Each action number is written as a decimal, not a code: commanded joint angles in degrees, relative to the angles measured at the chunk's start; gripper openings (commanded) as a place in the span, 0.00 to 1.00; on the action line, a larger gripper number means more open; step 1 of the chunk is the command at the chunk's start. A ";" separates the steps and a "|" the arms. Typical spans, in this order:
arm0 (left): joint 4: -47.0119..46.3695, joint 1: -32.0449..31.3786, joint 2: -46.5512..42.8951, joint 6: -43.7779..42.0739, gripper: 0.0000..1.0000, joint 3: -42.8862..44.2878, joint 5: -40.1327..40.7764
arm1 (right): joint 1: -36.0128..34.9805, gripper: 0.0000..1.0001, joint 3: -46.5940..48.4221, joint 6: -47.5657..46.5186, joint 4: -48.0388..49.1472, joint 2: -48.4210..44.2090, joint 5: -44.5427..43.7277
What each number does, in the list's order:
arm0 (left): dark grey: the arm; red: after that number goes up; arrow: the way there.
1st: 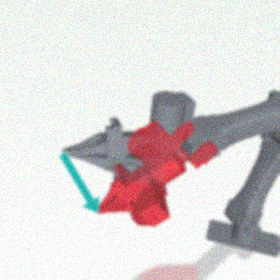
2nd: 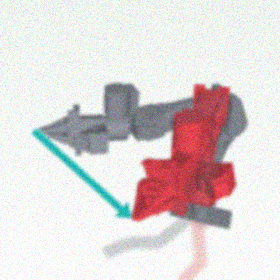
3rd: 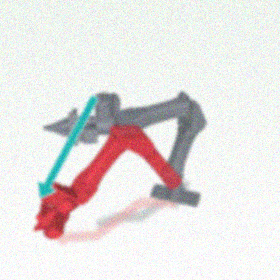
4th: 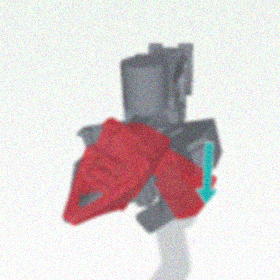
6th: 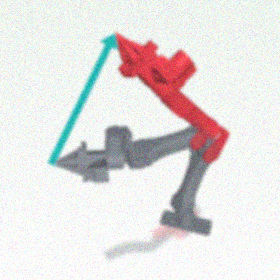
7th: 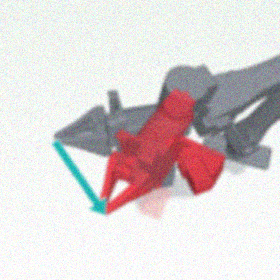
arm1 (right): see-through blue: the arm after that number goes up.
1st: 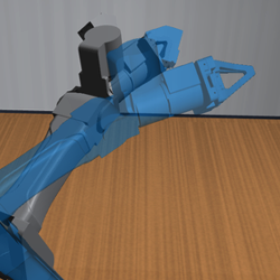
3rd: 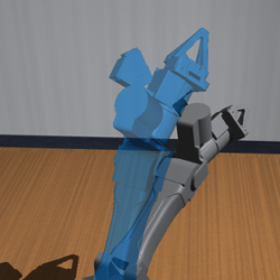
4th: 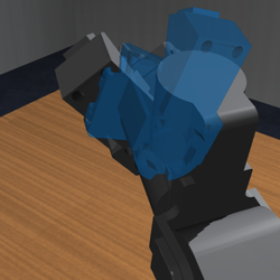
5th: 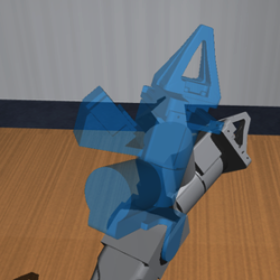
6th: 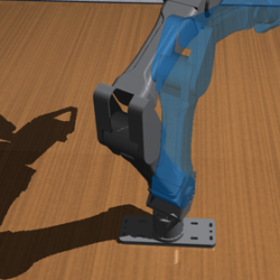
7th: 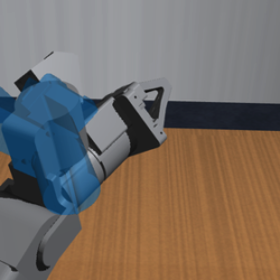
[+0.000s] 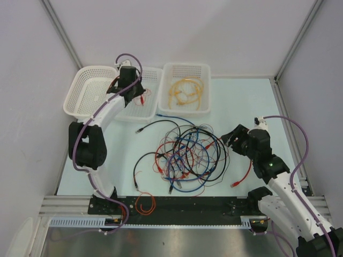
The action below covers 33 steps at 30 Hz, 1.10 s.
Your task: Untangle the cables
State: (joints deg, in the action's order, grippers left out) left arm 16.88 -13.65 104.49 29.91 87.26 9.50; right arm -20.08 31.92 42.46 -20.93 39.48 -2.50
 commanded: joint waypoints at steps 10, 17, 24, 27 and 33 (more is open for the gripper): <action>2.97 -1.11 -10.09 -4.07 0.00 13.45 1.49 | -0.14 0.69 -0.63 0.52 2.47 0.68 1.45; 2.54 -3.05 -11.06 -5.90 0.00 14.51 3.42 | -0.14 0.69 -0.72 0.43 2.82 0.77 1.80; 2.37 -3.14 -10.88 -6.54 0.00 14.60 3.34 | -0.23 0.69 -0.81 -0.18 1.94 0.42 0.83; 2.10 -3.31 -10.71 -5.30 0.00 13.81 -0.70 | -0.23 0.69 -1.07 0.08 2.64 1.12 1.36; -0.09 -3.49 -9.48 -5.56 0.00 9.51 -4.04 | -0.23 0.69 -1.25 0.43 2.65 1.21 1.71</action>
State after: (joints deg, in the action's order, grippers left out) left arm 19.84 -16.78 94.98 24.97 98.96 8.47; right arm -20.08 30.76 42.50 -19.79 40.91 -1.37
